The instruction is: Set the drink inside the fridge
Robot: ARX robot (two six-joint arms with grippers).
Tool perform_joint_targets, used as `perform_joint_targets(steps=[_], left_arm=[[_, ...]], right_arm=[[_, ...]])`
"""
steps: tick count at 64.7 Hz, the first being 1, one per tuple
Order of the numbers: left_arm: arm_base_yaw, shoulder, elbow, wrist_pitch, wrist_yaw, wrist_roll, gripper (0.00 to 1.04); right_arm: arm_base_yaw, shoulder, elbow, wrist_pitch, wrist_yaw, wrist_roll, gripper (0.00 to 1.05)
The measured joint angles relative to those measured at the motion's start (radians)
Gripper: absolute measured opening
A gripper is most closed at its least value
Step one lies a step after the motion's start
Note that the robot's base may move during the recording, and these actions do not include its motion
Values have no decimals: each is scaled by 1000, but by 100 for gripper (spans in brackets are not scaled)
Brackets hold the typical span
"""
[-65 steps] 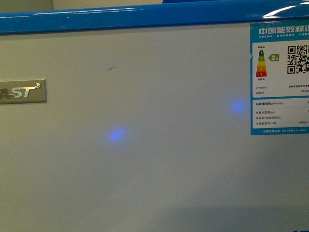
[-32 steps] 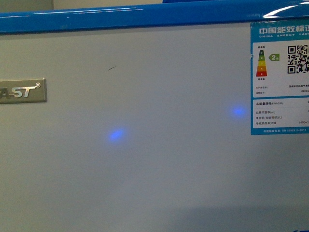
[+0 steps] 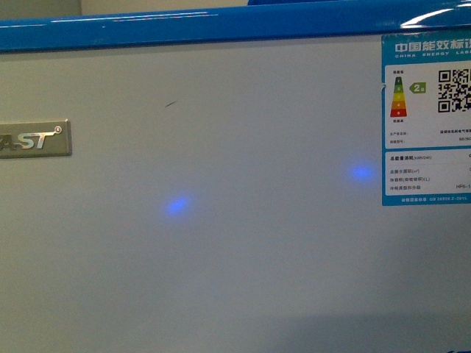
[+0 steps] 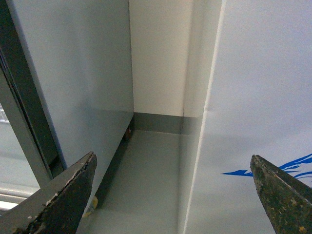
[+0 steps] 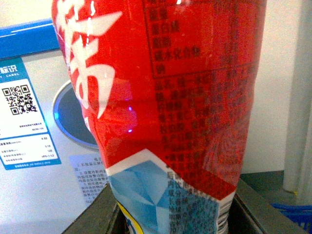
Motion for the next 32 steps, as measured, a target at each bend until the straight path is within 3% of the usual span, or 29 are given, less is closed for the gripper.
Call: perform_joint_targets(steps=[32], left_arm=[[0,0,0,0,0,0,97]], right_arm=[[0,-2,-11,0,-2,0,40]])
